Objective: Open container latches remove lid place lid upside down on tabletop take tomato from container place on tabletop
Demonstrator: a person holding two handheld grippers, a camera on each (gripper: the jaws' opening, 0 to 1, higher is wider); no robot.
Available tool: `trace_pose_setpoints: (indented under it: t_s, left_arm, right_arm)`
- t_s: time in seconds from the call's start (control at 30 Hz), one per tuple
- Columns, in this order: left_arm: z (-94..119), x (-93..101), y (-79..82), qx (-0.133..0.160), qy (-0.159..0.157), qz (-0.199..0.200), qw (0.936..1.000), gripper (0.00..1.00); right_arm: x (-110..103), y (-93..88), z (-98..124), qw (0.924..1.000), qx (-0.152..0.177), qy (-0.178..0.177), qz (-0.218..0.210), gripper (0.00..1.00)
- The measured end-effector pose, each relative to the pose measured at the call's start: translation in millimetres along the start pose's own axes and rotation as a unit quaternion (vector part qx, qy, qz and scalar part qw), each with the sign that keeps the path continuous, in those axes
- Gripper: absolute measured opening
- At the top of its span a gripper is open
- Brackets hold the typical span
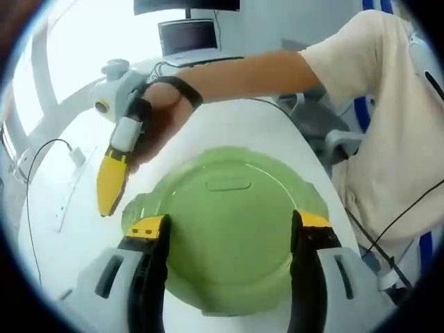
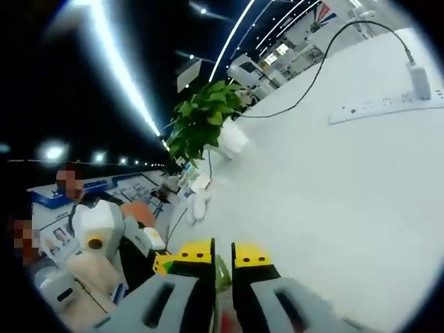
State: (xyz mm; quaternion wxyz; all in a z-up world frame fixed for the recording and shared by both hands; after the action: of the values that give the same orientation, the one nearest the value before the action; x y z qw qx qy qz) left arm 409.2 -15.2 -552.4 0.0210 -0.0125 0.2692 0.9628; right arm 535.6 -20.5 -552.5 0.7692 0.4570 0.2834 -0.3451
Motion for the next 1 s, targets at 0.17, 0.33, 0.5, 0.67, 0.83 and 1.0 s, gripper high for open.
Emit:
trace_pose_setpoints:
  t_s: [0.17, 0.33, 0.5, 0.67, 0.83, 1.0]
  left_arm:
    - [-1.0, -0.7, 0.2, 0.001, 0.002, 0.004, 1.0000, 0.65]
    - [-2.0, -1.0, 0.9, 0.013, 0.007, 0.010, 0.9998, 0.65]
    - [3.8, -4.2, 7.3, 0.056, 0.019, 0.034, 0.9977, 0.58]
    - [30.8, -26.4, 17.1, 0.129, 0.094, 0.057, 0.9856, 0.57]
    - [58.2, -41.7, 15.8, 0.171, 0.169, 0.083, 0.9670, 0.60]
    - [88.1, -48.3, 10.9, 0.234, 0.216, 0.128, 0.9391, 0.59]
  right_arm:
    - [-3.9, -4.0, 8.2, 0.9995, 0.024, -0.014, 0.017, 0.11]
    - [-6.8, -0.7, 14.8, 0.9979, 0.042, -0.036, 0.033, 0.13]
    - [-30.8, -3.4, 18.1, 0.9903, 0.072, -0.067, 0.098, 0.17]
    - [-43.3, -2.6, 29.4, 0.9762, 0.116, -0.116, 0.142, 0.20]
    - [-58.5, -8.6, 45.7, 0.9592, 0.157, -0.165, 0.168, 0.21]
    - [-74.9, -14.0, 75.7, 0.9321, 0.219, -0.220, 0.186, 0.23]
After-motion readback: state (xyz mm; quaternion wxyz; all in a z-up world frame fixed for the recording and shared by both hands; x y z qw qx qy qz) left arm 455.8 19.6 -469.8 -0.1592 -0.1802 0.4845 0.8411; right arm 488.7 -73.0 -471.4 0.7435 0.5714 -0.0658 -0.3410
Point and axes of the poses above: the point that each gripper's makers call its tool centre point, and the gripper's own axes: z roughly backward along the fingers, x roughly to its right, y roughly out of its top, the point moved 1 cm from there along z, roughly backward along the fingers, and after that the axes turned 15 degrees about -x, right-handed, at the moved point
